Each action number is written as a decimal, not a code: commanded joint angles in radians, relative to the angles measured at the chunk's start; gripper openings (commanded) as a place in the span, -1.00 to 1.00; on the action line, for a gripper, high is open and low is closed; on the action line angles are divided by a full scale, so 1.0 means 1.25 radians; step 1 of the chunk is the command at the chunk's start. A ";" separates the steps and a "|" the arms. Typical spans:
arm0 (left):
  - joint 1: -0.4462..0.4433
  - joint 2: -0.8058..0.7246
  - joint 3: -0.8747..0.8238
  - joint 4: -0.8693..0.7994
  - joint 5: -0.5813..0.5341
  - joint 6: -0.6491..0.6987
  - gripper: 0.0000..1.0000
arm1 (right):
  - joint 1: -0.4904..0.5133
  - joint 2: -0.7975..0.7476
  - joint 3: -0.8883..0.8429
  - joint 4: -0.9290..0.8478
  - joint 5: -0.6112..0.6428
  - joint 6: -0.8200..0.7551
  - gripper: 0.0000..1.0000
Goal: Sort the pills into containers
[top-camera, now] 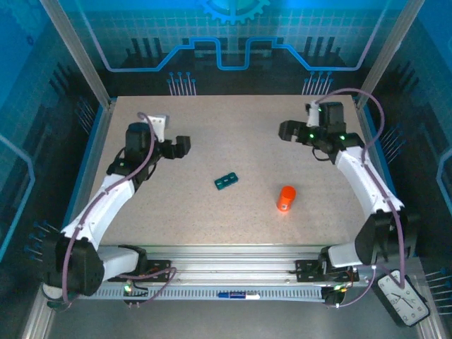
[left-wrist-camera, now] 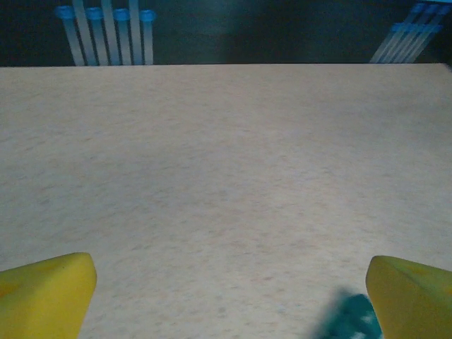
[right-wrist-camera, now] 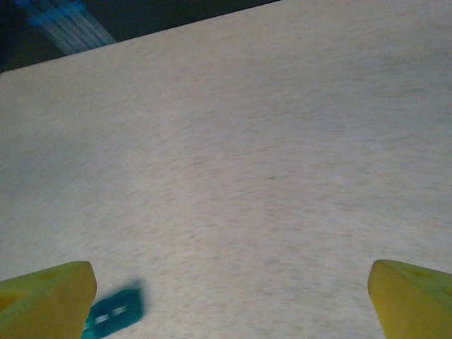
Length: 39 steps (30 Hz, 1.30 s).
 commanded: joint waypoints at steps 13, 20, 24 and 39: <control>0.095 0.067 -0.353 0.540 -0.032 0.067 0.98 | -0.091 -0.076 -0.497 0.549 0.287 -0.173 1.00; 0.101 0.248 -0.417 0.818 0.001 0.081 0.98 | -0.089 -0.010 -0.616 0.883 0.186 -0.197 1.00; 0.109 0.292 -0.421 0.850 0.003 0.076 0.98 | -0.041 0.144 -0.703 1.224 0.124 -0.270 0.99; 0.143 0.301 -0.381 0.794 0.048 0.044 0.98 | 0.015 0.126 -0.656 1.102 0.199 -0.317 0.99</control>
